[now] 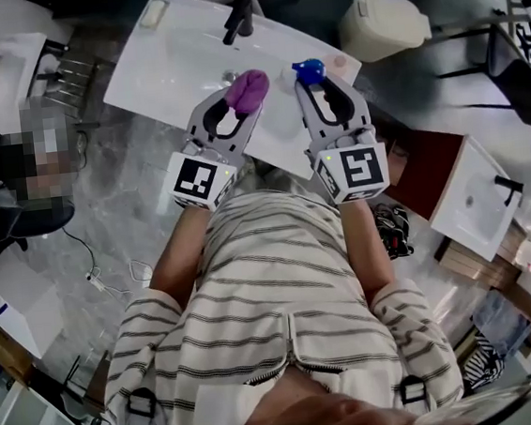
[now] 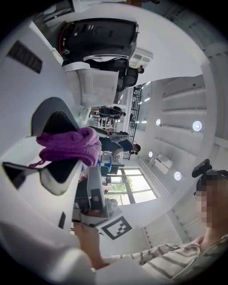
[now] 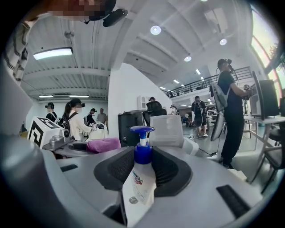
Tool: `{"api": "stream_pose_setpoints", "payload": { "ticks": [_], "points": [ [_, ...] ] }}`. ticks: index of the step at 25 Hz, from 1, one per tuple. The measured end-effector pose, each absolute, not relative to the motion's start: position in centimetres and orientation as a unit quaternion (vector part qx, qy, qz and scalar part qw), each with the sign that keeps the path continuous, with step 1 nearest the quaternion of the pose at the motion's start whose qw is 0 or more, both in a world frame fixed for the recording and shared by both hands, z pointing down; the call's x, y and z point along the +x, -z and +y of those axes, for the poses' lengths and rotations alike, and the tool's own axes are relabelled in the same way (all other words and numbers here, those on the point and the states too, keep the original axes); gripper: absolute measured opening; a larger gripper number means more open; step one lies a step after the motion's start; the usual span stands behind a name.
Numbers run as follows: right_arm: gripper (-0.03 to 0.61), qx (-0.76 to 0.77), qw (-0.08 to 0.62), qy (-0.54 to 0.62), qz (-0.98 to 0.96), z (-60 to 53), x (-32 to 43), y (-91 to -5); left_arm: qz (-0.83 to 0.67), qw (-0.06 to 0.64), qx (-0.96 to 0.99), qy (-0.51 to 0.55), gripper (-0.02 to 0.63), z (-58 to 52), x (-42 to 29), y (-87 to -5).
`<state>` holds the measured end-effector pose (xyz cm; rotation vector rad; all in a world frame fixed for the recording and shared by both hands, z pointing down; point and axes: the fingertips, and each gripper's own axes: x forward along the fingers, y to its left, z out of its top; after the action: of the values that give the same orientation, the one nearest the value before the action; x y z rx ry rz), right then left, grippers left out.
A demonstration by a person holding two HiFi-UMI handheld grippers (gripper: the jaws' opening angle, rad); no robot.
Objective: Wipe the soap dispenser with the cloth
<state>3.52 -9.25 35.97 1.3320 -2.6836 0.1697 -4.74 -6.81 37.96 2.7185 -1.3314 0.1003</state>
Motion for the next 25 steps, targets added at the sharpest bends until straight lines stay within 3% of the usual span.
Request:
{"api": "stream_pose_setpoints", "payload": {
  "ticks": [25],
  "points": [
    [0.133, 0.477, 0.078, -0.07, -0.873, -18.5, 3.3, -46.0, -0.48, 0.104, 0.869, -0.059, 0.13, -9.9, -5.5, -42.3]
  ]
}}
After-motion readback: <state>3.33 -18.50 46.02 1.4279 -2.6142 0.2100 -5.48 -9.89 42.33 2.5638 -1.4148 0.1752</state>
